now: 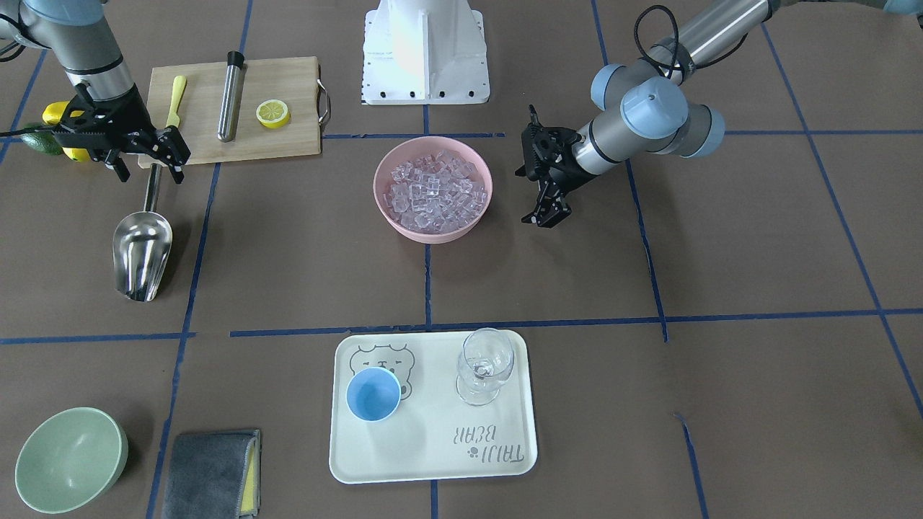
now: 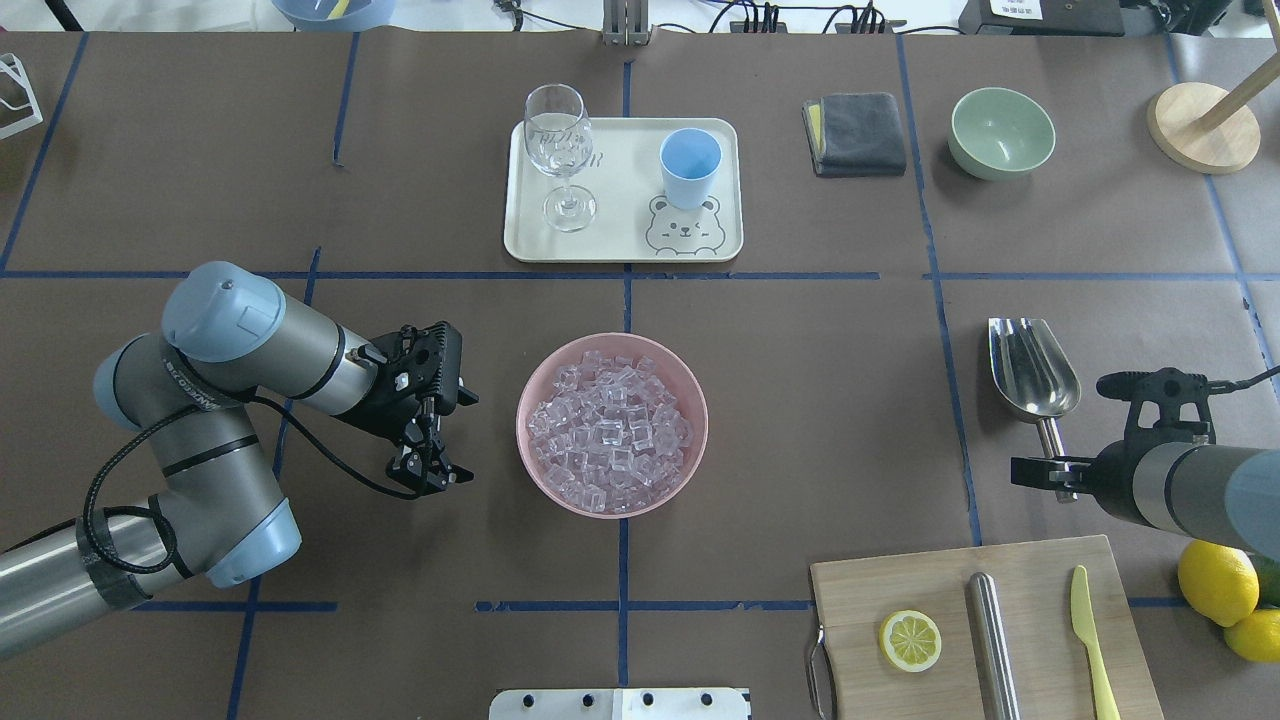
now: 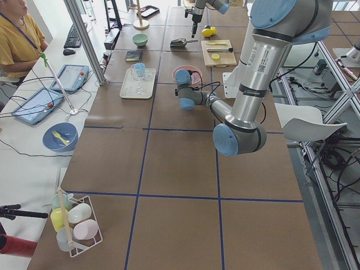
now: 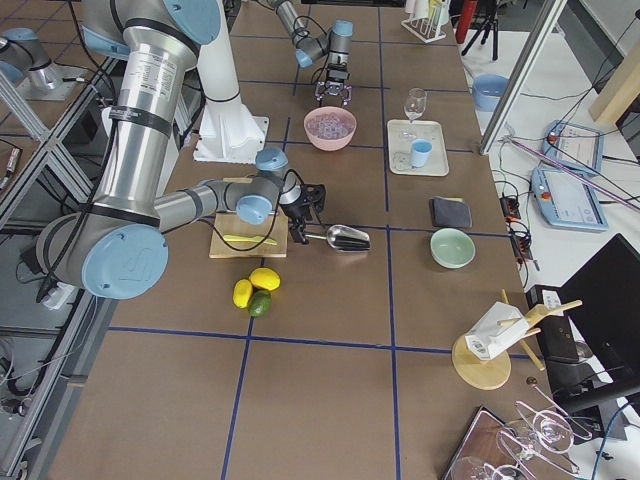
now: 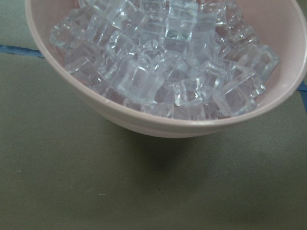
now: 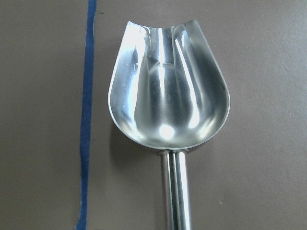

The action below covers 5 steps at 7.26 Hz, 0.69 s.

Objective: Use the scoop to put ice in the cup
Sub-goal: 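Grasp the metal scoop handle with the right gripper and lift it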

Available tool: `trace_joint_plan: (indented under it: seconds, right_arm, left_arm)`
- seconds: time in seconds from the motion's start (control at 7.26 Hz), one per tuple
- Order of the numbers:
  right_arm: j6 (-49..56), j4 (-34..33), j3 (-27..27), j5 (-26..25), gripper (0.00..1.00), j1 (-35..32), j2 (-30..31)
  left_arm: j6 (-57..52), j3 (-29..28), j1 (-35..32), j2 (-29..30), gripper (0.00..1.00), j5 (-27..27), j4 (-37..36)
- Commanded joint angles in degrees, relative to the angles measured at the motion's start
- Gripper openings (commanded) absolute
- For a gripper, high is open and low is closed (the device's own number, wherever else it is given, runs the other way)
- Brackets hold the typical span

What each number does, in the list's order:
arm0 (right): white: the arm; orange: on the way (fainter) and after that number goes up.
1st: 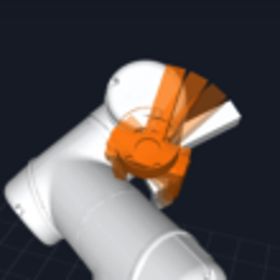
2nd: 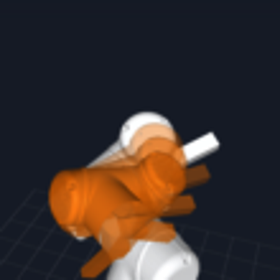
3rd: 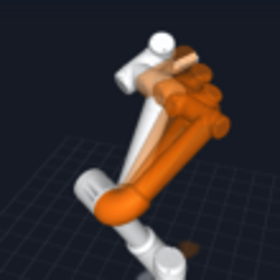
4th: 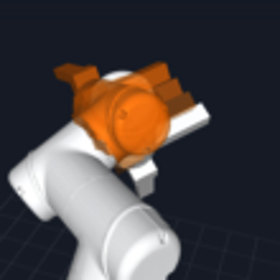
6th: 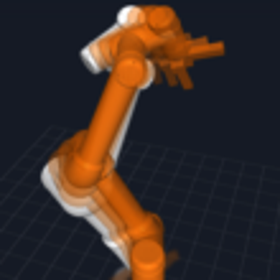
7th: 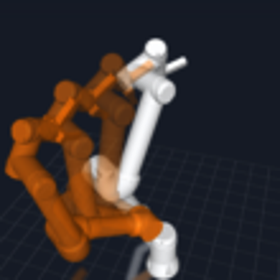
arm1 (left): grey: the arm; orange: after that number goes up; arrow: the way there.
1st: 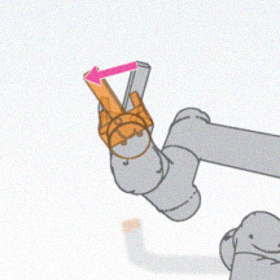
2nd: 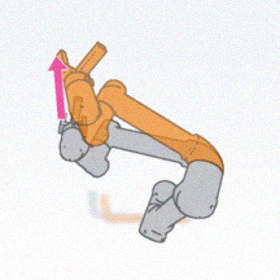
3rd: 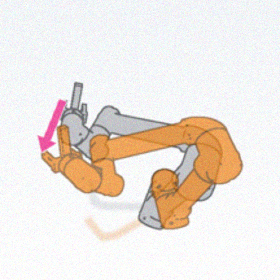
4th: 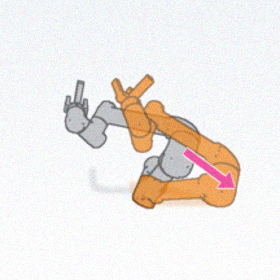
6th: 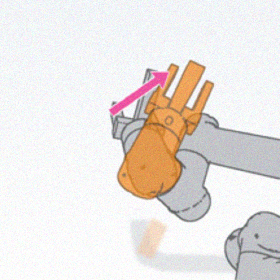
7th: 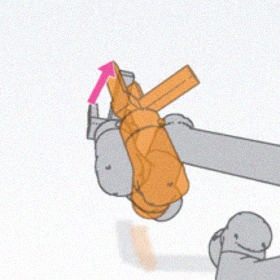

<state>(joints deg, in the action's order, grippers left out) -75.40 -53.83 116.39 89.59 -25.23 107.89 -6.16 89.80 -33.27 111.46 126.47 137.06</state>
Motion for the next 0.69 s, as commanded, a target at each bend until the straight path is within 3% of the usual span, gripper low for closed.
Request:
trace_joint_plan:
  seconds: [0.0,0.14,0.28,0.41,0.55]
  right_arm:
    - [-0.5,3.9,-4.0,-1.6,0.92,0.8,-1.3]
    - [-0.4,4.6,-4.4,-1.5,0.82,0.7,-1.5]
    - [-0.4,4.7,-4.2,-1.2,0.45,0.6,-1.5]
    - [-0.1,4.7,-4.2,-1.1,0.16,0.5,-1.3]
    - [0.2,4.7,-4.0,-0.6,0.05,0.4,-1.1]
  left_arm:
    - [0.2,0.0,0.0,0.2,1.00,-0.3,-0.1]
    - [0.1,0.1,0.0,0.2,1.00,-0.2,-0.1]
    - [0.2,0.2,0.0,0.2,1.00,-0.1,-0.1]
    - [0.2,0.3,0.0,0.2,1.00,0.1,-0.1]
    - [0.2,0.3,0.0,0.2,1.00,0.1,-0.1]
